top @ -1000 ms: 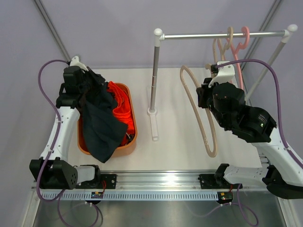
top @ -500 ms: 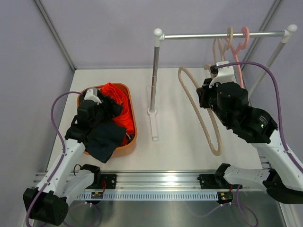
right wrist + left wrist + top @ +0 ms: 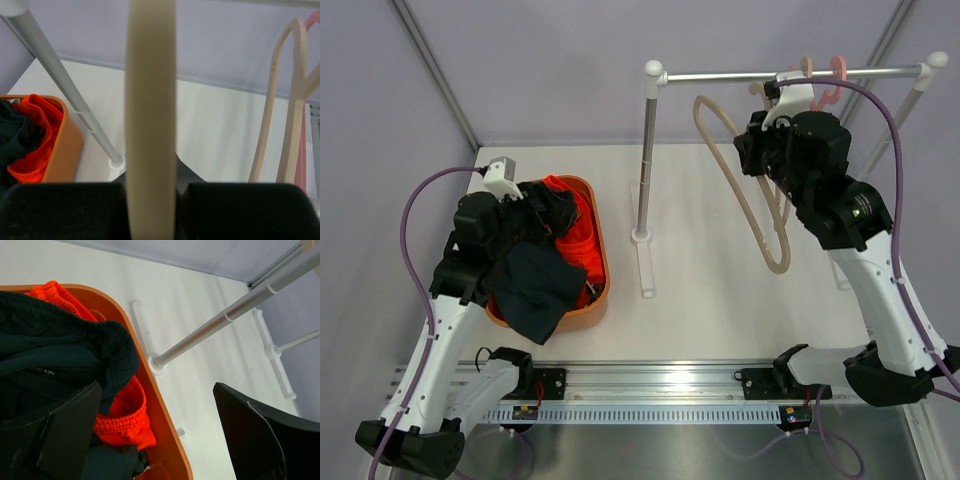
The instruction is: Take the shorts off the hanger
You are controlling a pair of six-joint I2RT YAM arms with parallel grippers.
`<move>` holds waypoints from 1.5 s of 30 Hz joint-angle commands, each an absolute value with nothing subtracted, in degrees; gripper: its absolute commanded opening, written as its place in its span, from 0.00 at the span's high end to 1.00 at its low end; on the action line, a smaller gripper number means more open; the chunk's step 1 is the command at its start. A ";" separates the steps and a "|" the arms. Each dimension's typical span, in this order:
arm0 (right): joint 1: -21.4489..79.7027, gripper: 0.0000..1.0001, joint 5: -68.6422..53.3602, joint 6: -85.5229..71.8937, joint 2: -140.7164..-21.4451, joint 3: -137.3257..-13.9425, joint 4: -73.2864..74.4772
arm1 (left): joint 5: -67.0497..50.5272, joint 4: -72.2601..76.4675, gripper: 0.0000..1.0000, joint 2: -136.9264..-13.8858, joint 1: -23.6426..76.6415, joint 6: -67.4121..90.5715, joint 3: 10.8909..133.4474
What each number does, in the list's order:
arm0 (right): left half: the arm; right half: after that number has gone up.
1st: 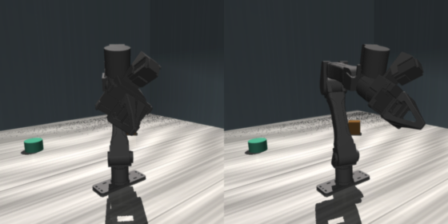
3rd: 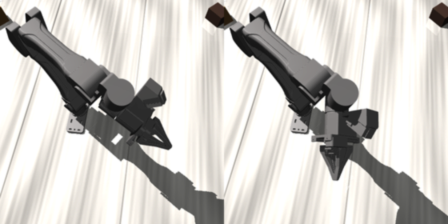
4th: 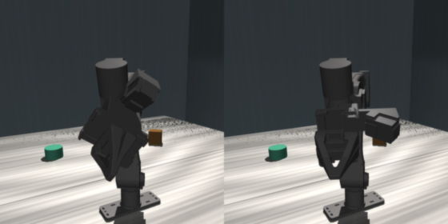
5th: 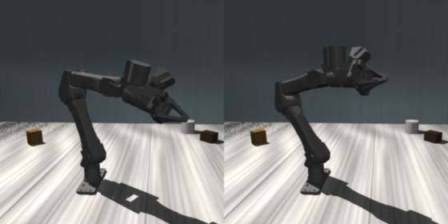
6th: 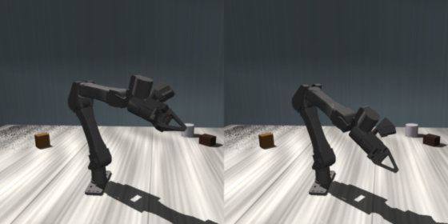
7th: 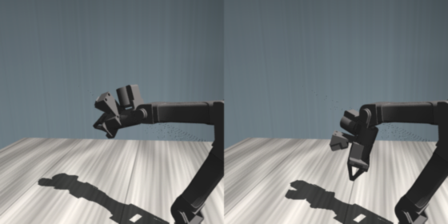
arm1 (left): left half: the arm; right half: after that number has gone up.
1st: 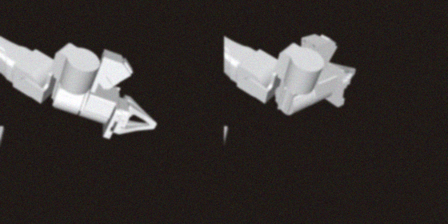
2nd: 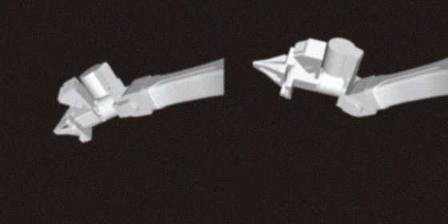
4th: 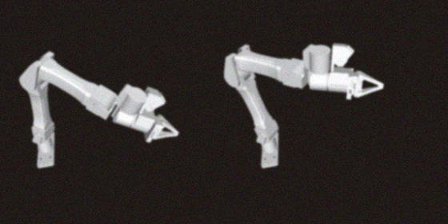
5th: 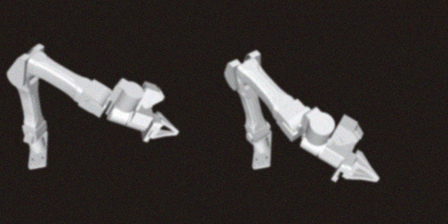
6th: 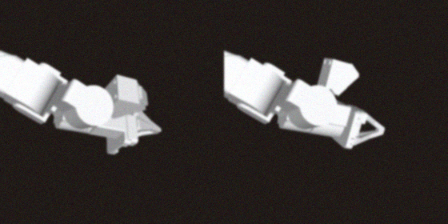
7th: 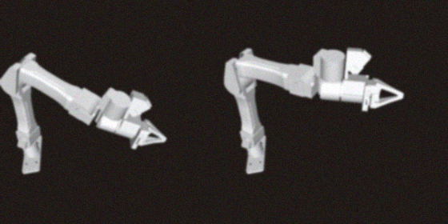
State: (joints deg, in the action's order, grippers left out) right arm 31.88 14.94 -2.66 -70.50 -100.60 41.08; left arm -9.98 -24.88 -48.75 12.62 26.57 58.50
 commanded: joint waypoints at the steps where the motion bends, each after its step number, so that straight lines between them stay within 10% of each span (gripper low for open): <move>1: 29.27 1.00 9.85 -0.35 -74.70 -109.92 38.66 | -10.64 -26.54 0.01 -49.13 12.48 22.86 59.59; 21: 21.71 1.00 3.25 -3.51 -95.70 -125.69 41.13 | -12.57 -24.43 0.01 -47.99 12.48 21.09 56.34; 45: 21.80 0.84 2.37 -6.77 -86.66 -109.95 37.00 | -13.27 -23.55 0.01 -47.64 12.48 21.01 54.32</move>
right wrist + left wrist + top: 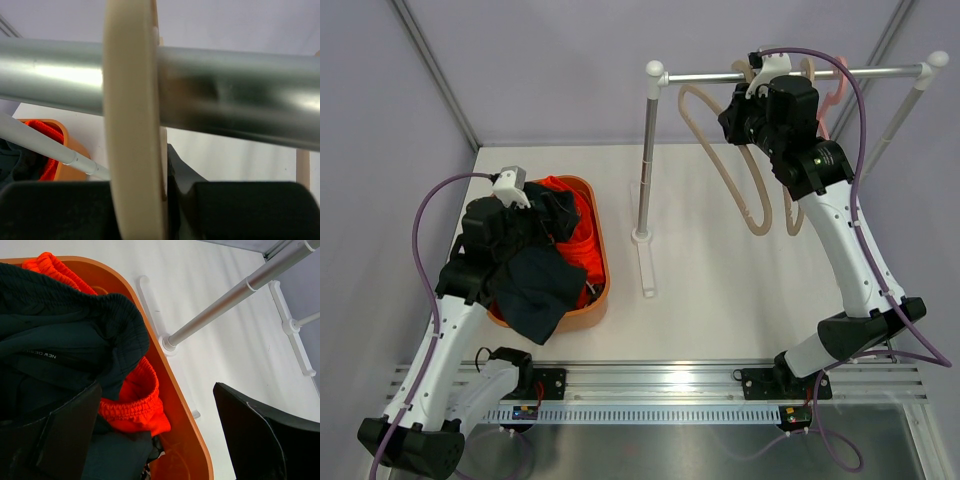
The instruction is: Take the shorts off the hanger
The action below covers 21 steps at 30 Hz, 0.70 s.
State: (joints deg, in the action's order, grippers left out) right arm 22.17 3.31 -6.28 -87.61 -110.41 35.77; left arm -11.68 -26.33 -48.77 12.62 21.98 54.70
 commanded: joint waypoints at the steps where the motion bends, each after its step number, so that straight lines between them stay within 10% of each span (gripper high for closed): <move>1: 21.80 0.82 2.37 -6.77 -86.57 -109.95 37.00 | -13.27 -23.64 0.01 -47.64 12.48 21.01 54.32; 21: 21.80 0.49 1.14 -7.64 -82.10 -110.04 38.14 | -13.97 -23.55 0.01 -47.64 12.48 20.57 54.05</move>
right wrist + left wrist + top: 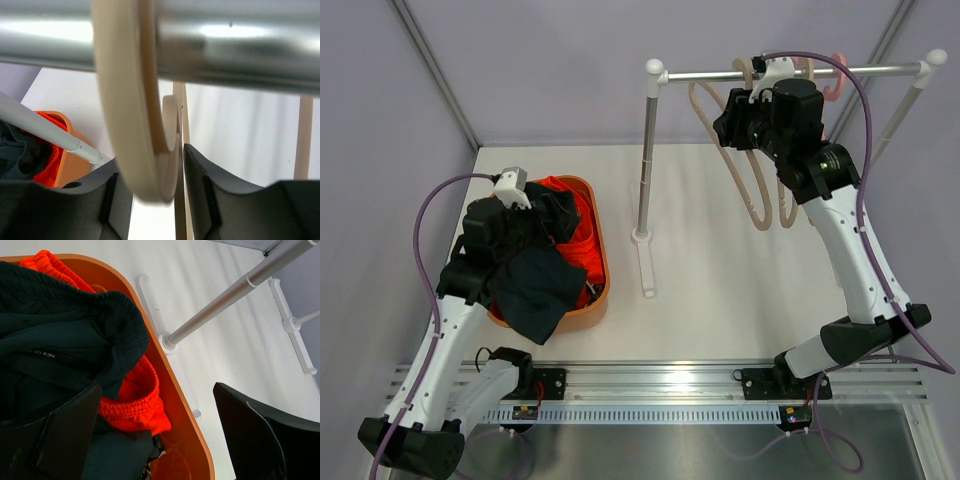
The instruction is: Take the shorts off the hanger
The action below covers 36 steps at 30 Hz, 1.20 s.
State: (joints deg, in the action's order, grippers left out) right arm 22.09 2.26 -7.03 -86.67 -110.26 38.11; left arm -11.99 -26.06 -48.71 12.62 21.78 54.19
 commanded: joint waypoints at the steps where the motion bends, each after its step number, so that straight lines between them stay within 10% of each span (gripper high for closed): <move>1: 21.80 0.47 1.32 -7.82 -81.22 -109.60 37.88 | -14.06 -23.55 0.01 -47.64 12.48 20.65 54.14; 9: 21.80 0.01 3.86 -9.58 -68.57 -100.39 37.88 | -15.99 -23.56 0.01 -46.67 12.48 19.78 54.93; 36: 21.80 0.00 2.73 -15.38 -43.77 -72.33 35.60 | -15.82 -20.74 0.01 -41.48 12.48 20.39 51.94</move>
State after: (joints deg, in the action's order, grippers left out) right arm 22.04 3.46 -14.85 -44.51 -72.49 38.50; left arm -15.11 -23.46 -42.09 12.62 20.75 52.01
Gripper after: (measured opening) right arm 0.993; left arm 0.988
